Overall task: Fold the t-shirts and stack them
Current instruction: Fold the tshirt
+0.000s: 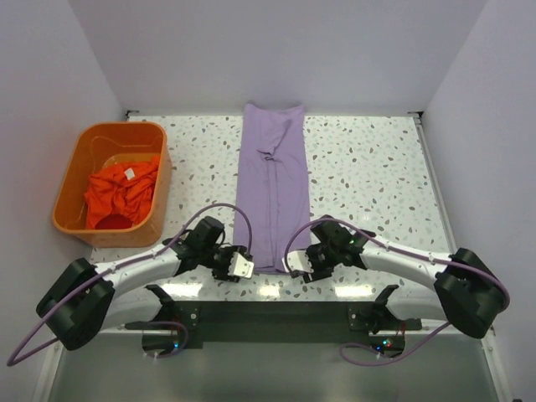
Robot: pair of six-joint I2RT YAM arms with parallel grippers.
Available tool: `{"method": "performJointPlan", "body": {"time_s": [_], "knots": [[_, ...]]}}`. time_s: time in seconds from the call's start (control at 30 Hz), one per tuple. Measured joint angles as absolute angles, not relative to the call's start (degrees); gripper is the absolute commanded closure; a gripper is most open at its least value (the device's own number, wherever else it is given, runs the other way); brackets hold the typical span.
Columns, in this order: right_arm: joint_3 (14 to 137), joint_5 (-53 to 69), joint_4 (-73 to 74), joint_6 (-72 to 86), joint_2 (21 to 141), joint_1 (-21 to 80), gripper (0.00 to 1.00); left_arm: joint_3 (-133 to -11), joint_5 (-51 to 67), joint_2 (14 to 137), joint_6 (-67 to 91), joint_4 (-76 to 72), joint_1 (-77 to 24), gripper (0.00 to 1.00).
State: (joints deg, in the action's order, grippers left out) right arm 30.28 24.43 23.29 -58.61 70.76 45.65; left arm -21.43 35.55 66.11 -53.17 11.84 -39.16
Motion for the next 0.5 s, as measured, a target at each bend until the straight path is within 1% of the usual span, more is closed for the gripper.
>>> {"method": "performJointPlan", "body": {"time_s": [0.07, 0.1, 0.17, 0.27, 0.37, 0.4, 0.47, 0.5], "knots": [[30.37, 24.56, 22.5, -58.63, 71.29, 45.8, 0.56, -21.61, 35.77, 66.87, -53.19, 11.31, -39.16, 0.51], [30.48, 24.58, 22.17, -58.65, 71.57, 45.87, 0.59, -21.78, 35.83, 67.29, -53.25, 11.16, -39.16, 0.54], [30.57, 24.64, 21.34, -58.7, 72.07, 45.98, 0.61, -22.11, 35.9, 68.1, -53.54, 10.72, -39.16, 0.57], [30.59, 24.51, 20.25, -58.85, 72.69, 46.24, 0.66, -23.0, 35.97, 69.95, -53.65, 10.15, -39.18, 0.65], [30.7, 24.34, 19.35, -58.81, 73.23, 46.48, 0.78, -24.16, 35.94, 71.88, -53.63, 9.74, -39.2, 0.7], [30.7, 23.88, 18.94, -58.63, 73.43, 46.52, 0.87, -24.53, 35.94, 72.49, -53.6, 9.61, -39.2, 0.75], [30.81, 23.4, 18.15, -58.35, 73.87, 46.65, 0.97, -25.12, 35.88, 73.36, -53.58, 9.39, -39.24, 0.82], [30.98, 23.16, 18.0, -58.08, 73.97, 46.65, 1.0, -25.36, 35.79, 73.67, -53.58, 9.37, -39.29, 0.84]]}}
